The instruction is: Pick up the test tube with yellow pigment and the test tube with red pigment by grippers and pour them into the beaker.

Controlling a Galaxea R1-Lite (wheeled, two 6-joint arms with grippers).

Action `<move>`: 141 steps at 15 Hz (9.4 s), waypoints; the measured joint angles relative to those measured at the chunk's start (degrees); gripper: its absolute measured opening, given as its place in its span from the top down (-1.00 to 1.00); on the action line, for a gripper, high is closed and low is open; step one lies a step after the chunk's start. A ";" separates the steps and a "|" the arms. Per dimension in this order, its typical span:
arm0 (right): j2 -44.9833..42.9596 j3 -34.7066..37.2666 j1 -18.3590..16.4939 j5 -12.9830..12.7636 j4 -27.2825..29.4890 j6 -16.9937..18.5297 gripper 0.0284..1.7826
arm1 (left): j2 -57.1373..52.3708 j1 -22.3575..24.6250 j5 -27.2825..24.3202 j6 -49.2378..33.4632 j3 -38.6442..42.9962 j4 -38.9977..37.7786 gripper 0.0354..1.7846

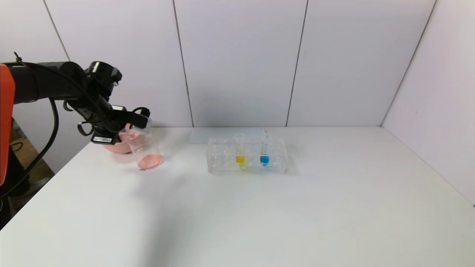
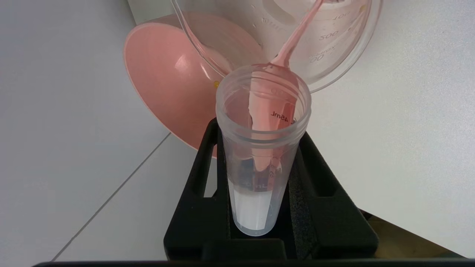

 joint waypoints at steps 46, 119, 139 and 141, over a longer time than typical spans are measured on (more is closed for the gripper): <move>0.00 0.00 0.02 0.04 0.00 0.00 -0.91 | -7.50 -2.30 -10.65 -46.29 0.74 -13.14 0.51; 0.00 0.00 0.02 0.02 0.00 0.00 -0.91 | 10.70 9.58 -5.08 -97.00 12.45 -57.48 0.41; 0.00 0.00 0.00 0.00 0.00 0.00 -0.91 | 1.07 7.63 -5.07 -92.83 19.18 -61.48 -0.99; 0.00 0.00 0.00 0.04 0.00 0.00 -0.91 | -0.99 6.47 -5.05 -92.75 20.50 -61.43 -0.99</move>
